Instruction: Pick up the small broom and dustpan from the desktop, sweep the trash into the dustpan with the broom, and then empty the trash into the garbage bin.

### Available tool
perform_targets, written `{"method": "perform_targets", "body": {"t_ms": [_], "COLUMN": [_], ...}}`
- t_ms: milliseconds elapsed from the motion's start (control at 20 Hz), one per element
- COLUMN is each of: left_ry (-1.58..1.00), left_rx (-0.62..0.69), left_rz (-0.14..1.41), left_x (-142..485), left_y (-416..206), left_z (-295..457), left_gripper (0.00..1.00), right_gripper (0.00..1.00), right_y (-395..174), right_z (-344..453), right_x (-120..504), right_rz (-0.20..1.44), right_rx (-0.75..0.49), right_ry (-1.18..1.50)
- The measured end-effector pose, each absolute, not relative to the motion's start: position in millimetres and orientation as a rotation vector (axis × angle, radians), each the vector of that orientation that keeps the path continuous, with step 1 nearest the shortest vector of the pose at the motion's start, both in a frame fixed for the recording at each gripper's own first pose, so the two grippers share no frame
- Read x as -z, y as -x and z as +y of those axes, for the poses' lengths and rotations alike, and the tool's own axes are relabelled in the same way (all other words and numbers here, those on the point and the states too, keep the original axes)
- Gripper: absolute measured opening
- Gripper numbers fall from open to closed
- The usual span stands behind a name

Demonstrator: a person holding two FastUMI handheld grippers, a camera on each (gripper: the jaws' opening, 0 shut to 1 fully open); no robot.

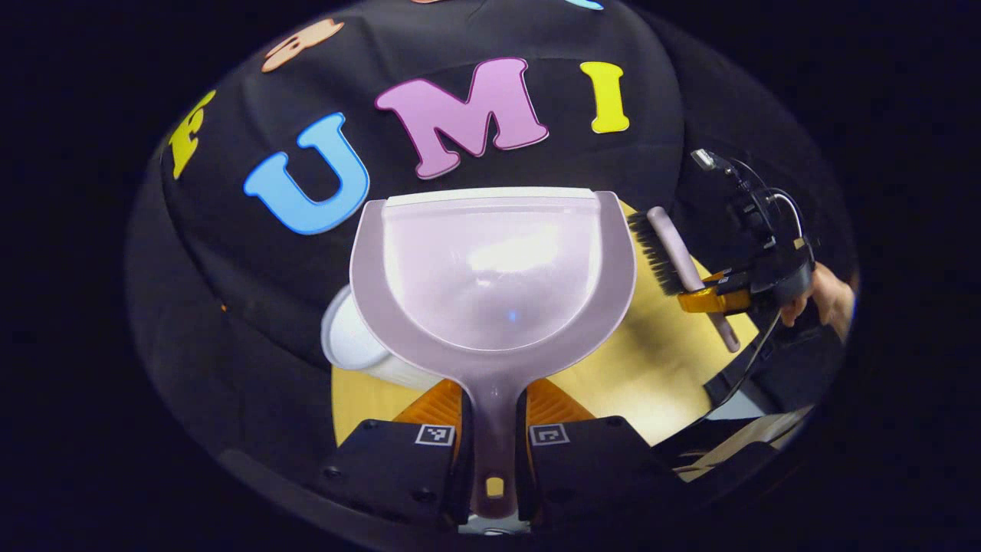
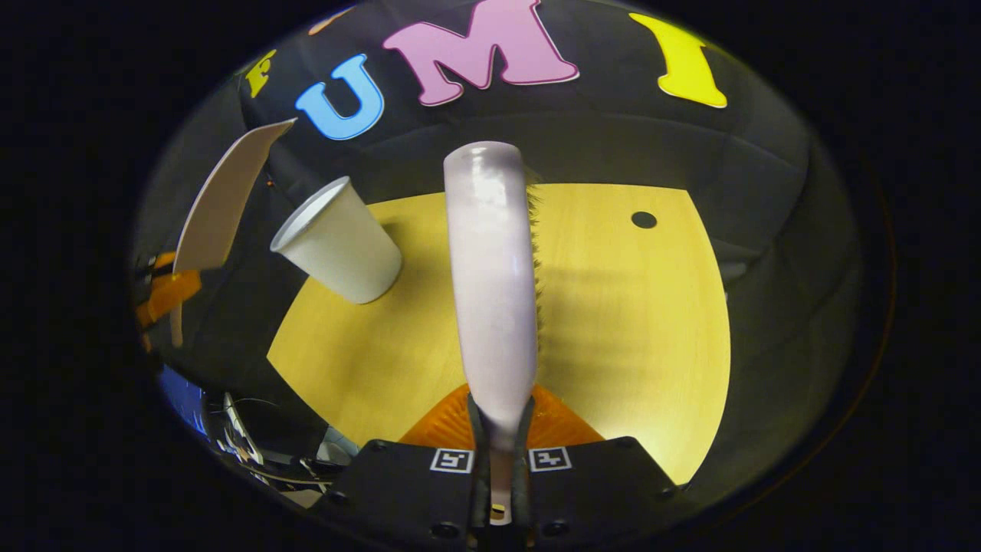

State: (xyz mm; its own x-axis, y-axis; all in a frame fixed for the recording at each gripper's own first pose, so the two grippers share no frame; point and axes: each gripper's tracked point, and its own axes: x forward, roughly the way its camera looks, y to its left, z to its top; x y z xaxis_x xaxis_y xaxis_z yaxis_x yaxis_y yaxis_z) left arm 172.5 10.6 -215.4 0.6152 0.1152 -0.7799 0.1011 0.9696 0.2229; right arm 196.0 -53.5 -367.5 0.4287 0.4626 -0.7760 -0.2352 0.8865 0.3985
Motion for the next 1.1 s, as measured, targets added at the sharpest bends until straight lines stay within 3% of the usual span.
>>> {"method": "perform_targets", "body": {"t_ms": [100, 350, 600, 850, 1100], "left_ry": [-0.134, 0.054, 0.124, 0.191, 0.127], "left_rx": [0.024, -0.039, -0.125, -0.132, -0.136], "left_rz": [0.976, 1.174, 1.359, 1.471, 1.48], "left_x": [251.2, 350.7, 438.2, 445.0, 441.2], "left_y": [-170.2, -183.4, -173.0, -169.5, -174.2], "left_z": [-10.2, -25.0, -17.0, -19.4, -15.4], "left_gripper": [0.19, 0.19, 0.19, 0.19, 0.19], "right_gripper": [0.12, 0.12, 0.12, 0.12, 0.12], "right_y": [-192.4, -161.1, -137.8, -131.3, -120.1], "right_z": [-58.0, -52.4, -17.3, -7.3, -21.8], "right_x": [372.7, 416.7, 458.3, 489.3, 512.5], "right_rz": [1.063, 1.211, 1.402, 1.517, 1.631], "right_rx": [-0.401, -0.29, -0.279, -0.277, -0.233], "right_ry": [-0.243, -0.239, -0.199, -0.137, -0.126]}}
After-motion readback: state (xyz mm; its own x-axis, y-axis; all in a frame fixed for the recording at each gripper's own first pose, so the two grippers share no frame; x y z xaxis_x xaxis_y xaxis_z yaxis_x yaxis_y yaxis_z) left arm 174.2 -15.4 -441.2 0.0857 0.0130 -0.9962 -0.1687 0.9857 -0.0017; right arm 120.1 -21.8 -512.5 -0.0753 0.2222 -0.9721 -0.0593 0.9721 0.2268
